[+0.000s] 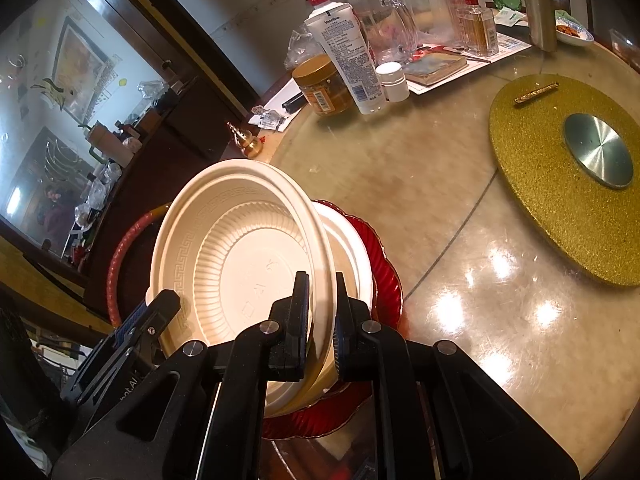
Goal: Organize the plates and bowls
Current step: 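Lower the beige bowl with both tools onto the stacked bowls, then open both tools to release the beige bowl onto the stack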
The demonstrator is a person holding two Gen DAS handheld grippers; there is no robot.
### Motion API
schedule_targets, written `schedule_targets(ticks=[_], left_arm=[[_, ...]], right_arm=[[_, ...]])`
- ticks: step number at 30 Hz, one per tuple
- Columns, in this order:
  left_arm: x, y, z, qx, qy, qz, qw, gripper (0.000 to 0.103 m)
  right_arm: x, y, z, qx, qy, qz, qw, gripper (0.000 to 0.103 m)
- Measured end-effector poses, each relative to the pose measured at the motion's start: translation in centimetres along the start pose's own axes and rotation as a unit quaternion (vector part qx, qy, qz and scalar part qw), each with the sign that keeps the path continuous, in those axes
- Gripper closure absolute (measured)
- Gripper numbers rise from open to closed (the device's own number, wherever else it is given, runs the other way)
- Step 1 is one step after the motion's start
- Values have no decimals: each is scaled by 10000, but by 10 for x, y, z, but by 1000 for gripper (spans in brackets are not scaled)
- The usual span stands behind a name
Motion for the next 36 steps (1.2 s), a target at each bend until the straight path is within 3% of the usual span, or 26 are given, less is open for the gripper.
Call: schedule_targets(ticks=[22,25,26,28,31,36], left_arm=[[-2,1,-6,-27,152,-170,9997,79],[-4,0,-7,-50,195,-232,9995,77],[-5,-1,-8,-64,224,-261,9994,75],[-5,-2,-8,-103,232,-259,9993,60],[-12,-7,-10,-176,401,-374,9983,48],[-27,-16,-15,-437,736,-500,9951,44]], right_arm=[[-7,-7,-4,-449,273,400,9978,88],[-11,-9,-5,-481,399,407,9972,64],[-13,-10,-5,-503,449,392,9970,60],[-17,-11,-6,-563,541,411,9961,60],[-23,-7,-8,-508,597,354,9963,60],[-36,5,-9,-234,713,106,9971,60]])
Point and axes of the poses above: each gripper's, at about its wrist camera, not at the fingertips, and x roughly the way its jaws point, y to its right, z to its underside, the point moved 6 cm from there along x, roughly the way its jaws point, and after that the axes turned 9 degrees about x, right-handed, at the moved point
